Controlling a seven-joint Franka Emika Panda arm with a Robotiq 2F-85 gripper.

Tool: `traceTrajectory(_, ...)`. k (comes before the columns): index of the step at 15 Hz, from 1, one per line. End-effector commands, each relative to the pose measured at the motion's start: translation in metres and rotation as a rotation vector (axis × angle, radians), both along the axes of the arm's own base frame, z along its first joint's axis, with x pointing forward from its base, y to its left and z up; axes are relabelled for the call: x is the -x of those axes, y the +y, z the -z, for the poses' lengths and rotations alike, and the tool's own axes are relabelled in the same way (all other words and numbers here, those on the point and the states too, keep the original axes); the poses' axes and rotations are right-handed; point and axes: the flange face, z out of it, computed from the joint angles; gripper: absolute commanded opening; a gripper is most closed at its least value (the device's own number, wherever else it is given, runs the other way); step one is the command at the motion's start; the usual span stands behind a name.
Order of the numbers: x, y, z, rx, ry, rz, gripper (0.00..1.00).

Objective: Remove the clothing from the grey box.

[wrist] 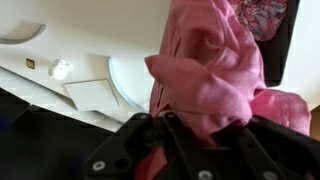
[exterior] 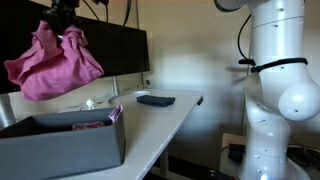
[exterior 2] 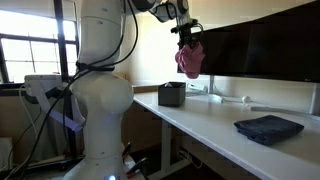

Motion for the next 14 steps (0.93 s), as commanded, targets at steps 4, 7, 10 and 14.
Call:
traceTrajectory(4, 0.03, -0.069, -0.021, -0.027, -0.049, 0.202, 0.04)
traceTrajectory(7, 0.046, -0.098, -0.009, -0.024, -0.038, 0.295, 0.04)
traceTrajectory(10, 0.062, -0.125, 0.003, -0.013, -0.025, 0.387, 0.04)
traceTrajectory(14, 0.085, -0.17, 0.022, -0.011, 0.0, 0.493, 0.04)
